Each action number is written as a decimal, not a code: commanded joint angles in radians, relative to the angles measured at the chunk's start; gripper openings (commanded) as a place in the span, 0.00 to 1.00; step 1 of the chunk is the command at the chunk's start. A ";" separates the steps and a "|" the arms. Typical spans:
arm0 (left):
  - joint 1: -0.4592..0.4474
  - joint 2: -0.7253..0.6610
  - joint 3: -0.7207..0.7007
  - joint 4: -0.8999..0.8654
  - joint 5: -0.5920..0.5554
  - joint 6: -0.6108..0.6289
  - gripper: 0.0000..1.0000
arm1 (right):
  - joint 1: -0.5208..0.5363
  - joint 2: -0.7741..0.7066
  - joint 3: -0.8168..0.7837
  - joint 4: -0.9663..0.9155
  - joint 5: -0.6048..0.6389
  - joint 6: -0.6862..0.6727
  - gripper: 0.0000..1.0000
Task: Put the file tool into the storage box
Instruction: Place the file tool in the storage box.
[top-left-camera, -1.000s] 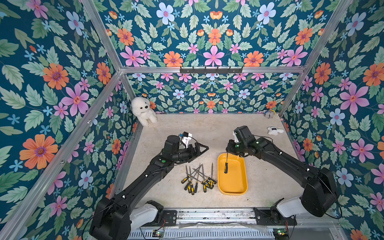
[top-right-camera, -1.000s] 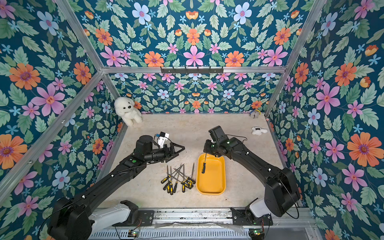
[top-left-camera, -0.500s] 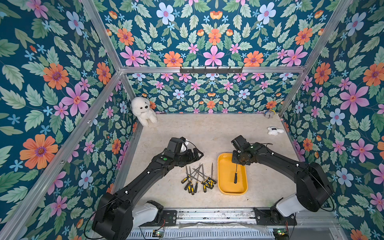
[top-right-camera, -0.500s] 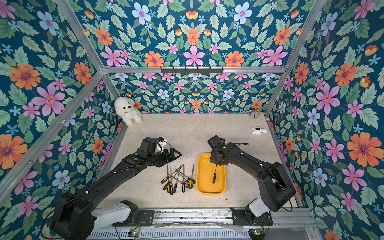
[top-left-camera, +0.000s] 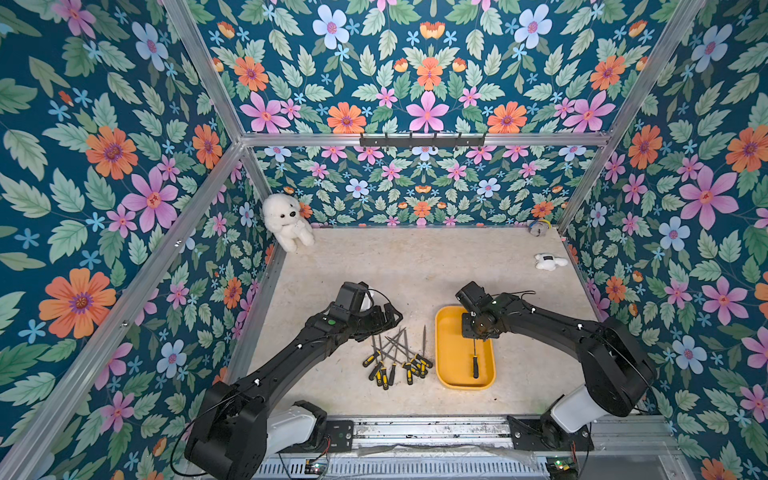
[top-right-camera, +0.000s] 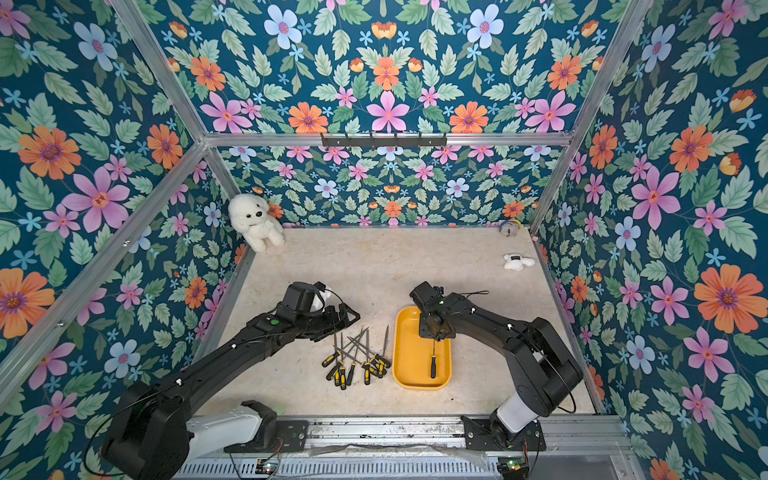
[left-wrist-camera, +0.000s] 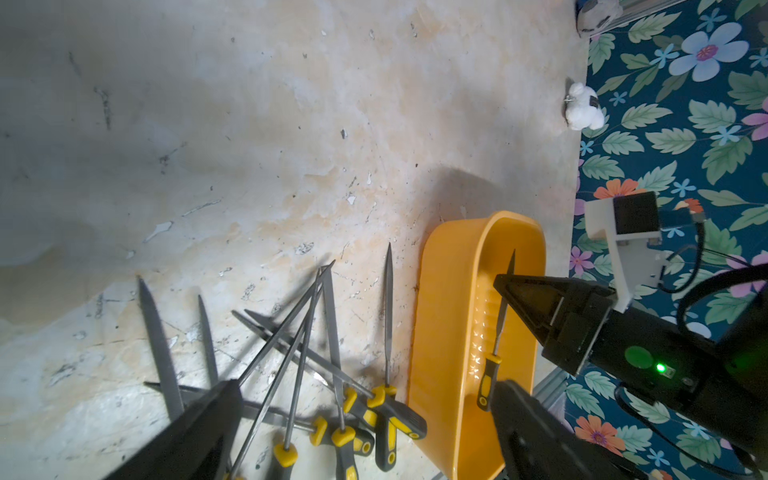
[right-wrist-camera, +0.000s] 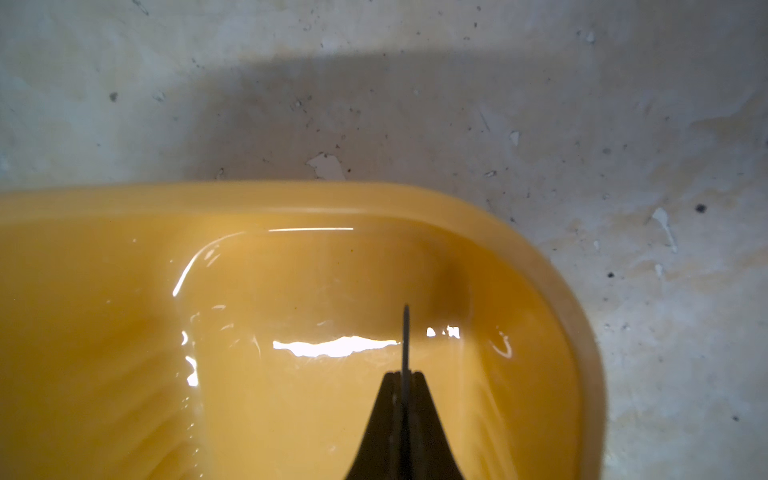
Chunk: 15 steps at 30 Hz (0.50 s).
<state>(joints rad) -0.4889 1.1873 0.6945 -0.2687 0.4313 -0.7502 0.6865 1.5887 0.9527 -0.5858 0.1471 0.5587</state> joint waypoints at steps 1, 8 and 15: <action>0.000 -0.013 -0.014 0.008 -0.020 0.000 0.99 | 0.008 0.012 -0.009 0.014 0.029 -0.006 0.00; 0.000 -0.036 -0.056 0.006 -0.044 -0.018 0.99 | 0.021 0.040 -0.033 0.036 0.045 -0.004 0.00; 0.000 -0.052 -0.077 -0.010 -0.074 -0.030 0.99 | 0.028 0.052 -0.057 0.051 0.043 0.009 0.09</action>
<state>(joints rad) -0.4889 1.1408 0.6224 -0.2680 0.3824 -0.7792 0.7113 1.6371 0.9001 -0.5426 0.1741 0.5564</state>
